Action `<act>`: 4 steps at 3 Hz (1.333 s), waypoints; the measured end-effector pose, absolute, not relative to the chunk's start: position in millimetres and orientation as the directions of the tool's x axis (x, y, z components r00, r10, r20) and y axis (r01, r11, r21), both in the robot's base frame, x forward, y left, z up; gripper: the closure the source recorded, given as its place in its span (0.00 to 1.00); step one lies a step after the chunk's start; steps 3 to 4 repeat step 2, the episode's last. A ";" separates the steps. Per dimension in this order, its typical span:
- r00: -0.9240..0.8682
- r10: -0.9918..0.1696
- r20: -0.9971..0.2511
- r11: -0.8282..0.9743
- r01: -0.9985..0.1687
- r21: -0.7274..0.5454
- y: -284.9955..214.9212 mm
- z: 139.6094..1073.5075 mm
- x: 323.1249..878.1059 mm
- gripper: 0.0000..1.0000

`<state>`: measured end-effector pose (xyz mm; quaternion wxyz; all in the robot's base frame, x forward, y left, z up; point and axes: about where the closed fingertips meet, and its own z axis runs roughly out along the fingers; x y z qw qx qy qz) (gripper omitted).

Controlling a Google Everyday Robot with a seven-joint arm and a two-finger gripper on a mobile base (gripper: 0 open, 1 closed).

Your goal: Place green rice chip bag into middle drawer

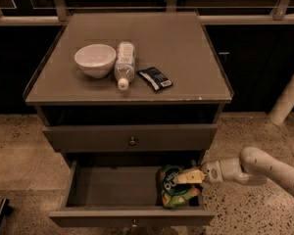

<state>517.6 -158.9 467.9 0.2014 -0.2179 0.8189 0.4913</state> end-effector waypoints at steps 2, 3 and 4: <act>-0.824 -0.159 -0.544 0.422 -0.555 0.717 -158.8 467.9 517.6 0.00; -0.824 -0.159 -0.544 0.422 -0.555 0.717 -158.8 467.9 517.6 0.00; -0.824 -0.159 -0.544 0.422 -0.555 0.717 -158.8 467.9 517.6 0.00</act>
Offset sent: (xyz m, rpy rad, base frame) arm 0.0000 0.0000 0.0000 0.0000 0.0000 0.0000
